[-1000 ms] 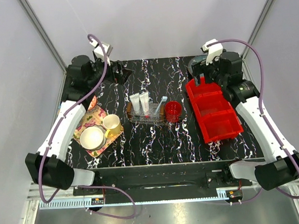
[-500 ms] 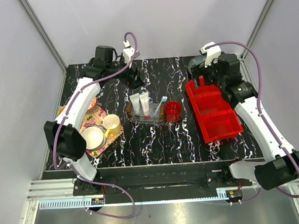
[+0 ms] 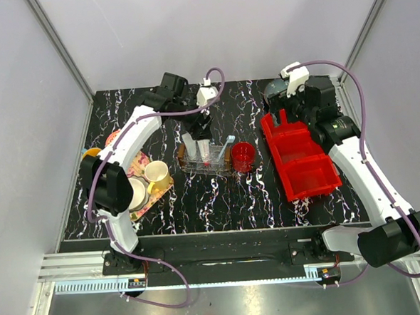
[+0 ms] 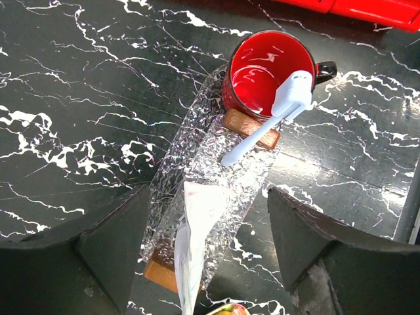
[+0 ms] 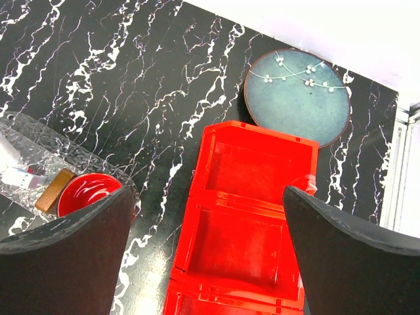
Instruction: Prepare toiletry sets of a toothbrush and toothpaste on the tray
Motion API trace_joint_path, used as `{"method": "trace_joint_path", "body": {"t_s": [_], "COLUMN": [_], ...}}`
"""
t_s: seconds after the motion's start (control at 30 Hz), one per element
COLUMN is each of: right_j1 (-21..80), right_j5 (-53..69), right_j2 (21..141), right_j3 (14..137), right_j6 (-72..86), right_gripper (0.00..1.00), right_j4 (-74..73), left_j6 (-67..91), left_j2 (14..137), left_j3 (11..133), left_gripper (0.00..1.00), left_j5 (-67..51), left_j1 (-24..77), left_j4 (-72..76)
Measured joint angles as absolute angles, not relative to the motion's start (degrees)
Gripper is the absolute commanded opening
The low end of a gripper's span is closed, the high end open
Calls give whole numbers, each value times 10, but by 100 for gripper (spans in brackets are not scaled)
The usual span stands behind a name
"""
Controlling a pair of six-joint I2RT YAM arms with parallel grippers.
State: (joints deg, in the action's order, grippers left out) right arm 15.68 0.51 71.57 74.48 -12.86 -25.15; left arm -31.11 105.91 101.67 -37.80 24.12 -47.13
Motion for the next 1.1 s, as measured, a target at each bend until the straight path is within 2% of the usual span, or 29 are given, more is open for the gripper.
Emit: {"method": "trace_joint_path", "body": {"t_s": [1.1], "right_j1": [157], "right_j5": [5], "right_j2": [716], "right_j3": [729], "right_j6": [-137], "right_gripper": [100], "right_j4": [-254], "left_j6": [-336], "left_j2": [1054], "left_j3": [976], "left_gripper": [75], "left_j5": [-336], "left_j1": [271], "left_j4": [-480]}}
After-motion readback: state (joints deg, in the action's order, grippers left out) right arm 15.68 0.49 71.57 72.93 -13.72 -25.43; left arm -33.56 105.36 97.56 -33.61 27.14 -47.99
